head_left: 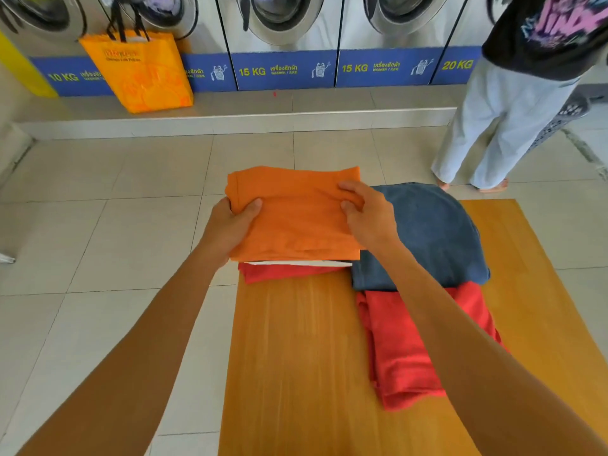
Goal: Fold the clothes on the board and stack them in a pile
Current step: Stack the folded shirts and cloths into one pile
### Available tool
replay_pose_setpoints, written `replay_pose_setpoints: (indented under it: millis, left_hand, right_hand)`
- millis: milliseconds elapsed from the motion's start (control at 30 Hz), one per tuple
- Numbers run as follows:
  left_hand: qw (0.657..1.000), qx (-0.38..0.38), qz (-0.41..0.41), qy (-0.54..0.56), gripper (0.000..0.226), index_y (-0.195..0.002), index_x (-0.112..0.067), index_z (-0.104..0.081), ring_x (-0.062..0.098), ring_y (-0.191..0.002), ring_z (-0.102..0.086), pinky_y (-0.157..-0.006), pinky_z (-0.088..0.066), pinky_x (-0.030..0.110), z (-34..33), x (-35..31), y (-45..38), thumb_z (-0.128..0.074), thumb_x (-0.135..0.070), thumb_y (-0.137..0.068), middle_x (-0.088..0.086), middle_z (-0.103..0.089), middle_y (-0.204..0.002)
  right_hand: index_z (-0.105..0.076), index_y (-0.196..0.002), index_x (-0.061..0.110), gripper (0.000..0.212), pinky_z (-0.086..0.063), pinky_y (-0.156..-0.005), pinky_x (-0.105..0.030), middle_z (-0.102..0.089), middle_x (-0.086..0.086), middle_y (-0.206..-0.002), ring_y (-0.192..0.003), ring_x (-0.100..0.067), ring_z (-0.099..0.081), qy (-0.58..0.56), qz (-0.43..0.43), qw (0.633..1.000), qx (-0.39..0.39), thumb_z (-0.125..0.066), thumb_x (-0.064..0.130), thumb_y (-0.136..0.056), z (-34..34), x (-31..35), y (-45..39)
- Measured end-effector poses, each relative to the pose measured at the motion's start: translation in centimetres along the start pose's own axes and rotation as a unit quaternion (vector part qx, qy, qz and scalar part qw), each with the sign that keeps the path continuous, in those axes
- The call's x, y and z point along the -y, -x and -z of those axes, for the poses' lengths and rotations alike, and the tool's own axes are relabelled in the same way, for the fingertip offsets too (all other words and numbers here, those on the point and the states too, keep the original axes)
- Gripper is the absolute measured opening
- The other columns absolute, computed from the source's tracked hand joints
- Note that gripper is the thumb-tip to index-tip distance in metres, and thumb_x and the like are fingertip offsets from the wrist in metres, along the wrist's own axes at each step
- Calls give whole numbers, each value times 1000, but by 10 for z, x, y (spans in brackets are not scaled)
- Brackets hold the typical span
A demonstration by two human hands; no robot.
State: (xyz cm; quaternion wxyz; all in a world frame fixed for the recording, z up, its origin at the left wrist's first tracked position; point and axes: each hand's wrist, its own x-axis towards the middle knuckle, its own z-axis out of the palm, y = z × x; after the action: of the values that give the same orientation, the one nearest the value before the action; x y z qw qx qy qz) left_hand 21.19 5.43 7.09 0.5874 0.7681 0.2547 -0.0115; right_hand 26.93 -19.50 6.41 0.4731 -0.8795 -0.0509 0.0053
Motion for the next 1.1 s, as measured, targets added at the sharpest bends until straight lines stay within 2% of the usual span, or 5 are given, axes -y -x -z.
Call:
replay_pose_setpoints:
  millis: [300,633,767,1000,1100]
  left_hand:
    - [986,-32,158,47,74,-143,-9,-46,37,-120,-58,-102,-48,52,-27,36,-62,-70,-48,-85,16,-57,-137]
    - [991,-44,90,-93,76,-140,-11,-45,36,-118,-58,-98,-51,50,-30,49,-47,-64,-59,-84,13,-57,-135]
    - [984,-72,68,-147,71,-143,-12,-39,37,-123,-55,-95,-48,46,-32,44,-32,-63,-51,-89,13,-52,-141]
    - [982,-105,74,-140,66,-145,-25,-37,27,-127,-52,-87,-48,37,-3,87,82,-62,-51,-90,4,-45,-147]
    - [987,-73,87,-111,47,-136,-28,-47,13,-110,-57,-81,-45,21,9,120,168,-63,-36,-93,-3,-57,-133]
  right_hand:
    - [-59,-135,23,42,-51,-80,-30,-63,-9,-129,-89,-18,-60,63,-68,993,75,-50,8,-97,-39,-55,-53]
    - [-57,-138,24,43,-51,-90,-36,-59,-14,-130,-105,-30,-62,65,-65,995,26,-49,9,-98,-42,-68,-35]
    - [-52,-142,23,47,-49,-79,-34,-58,-20,-123,-83,-25,-58,79,-79,993,40,-48,11,-97,-33,-64,-25]
    - [-63,-122,24,32,-45,-75,-15,-63,-4,-118,-94,-14,-64,36,-96,995,4,-60,16,-92,-2,-54,96]
    - [-68,-116,20,27,-51,-84,-27,-68,1,-111,-94,-12,-65,3,-130,991,26,-63,14,-90,0,-50,177]
